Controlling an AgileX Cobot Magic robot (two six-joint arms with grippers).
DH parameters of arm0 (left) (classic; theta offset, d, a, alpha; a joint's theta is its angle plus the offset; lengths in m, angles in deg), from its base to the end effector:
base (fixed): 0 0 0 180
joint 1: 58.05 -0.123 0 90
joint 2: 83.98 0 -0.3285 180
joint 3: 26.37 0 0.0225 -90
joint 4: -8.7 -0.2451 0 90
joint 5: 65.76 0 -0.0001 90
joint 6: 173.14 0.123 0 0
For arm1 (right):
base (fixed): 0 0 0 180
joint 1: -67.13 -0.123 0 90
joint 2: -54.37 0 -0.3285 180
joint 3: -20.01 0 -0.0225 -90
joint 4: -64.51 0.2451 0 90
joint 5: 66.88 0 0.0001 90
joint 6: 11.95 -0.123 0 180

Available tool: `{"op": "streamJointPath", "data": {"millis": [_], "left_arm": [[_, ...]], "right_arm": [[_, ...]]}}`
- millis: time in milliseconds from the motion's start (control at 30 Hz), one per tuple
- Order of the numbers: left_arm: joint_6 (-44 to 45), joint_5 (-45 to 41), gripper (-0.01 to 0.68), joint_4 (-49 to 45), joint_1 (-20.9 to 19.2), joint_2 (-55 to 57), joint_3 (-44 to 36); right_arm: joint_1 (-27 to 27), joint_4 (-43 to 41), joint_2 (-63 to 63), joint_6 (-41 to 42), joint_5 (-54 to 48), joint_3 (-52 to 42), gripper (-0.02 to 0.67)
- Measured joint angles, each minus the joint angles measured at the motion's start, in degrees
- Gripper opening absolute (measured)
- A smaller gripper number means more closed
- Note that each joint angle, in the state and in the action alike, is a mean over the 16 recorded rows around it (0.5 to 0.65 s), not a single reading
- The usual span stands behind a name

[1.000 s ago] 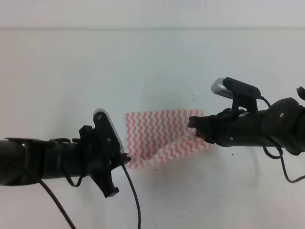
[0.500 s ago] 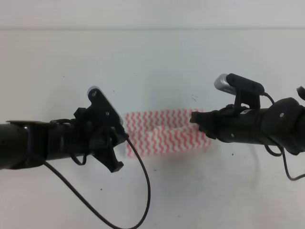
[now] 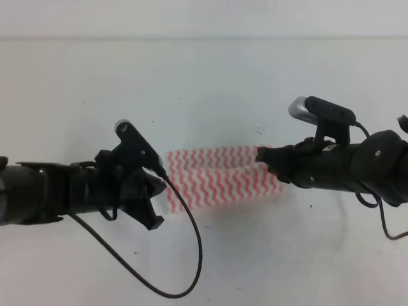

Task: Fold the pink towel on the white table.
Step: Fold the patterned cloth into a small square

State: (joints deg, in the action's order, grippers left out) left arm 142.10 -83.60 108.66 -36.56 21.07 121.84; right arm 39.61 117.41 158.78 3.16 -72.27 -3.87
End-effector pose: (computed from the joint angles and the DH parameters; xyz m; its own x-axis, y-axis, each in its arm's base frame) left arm 0.3160 -0.1644 0.1959 -0.2123 0.6682 -0.7130 0.8201 0.5186 0.2417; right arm 0.3325 0.1837 0.2256 -0.7775 0.2820 -0.5620 -0.0446 0.8668 0.4967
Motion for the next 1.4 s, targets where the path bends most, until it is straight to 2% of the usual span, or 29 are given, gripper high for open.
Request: {"op": "streamJointPath", "data": {"millis": [1400], "left_arm": [[-0.93, 1.36, -0.005, -0.03, 0.0, 6.01, 5.83]], "right_arm": [[1.14, -0.47, 6.22, 0.26, 0.02, 3.43, -0.017]]}}
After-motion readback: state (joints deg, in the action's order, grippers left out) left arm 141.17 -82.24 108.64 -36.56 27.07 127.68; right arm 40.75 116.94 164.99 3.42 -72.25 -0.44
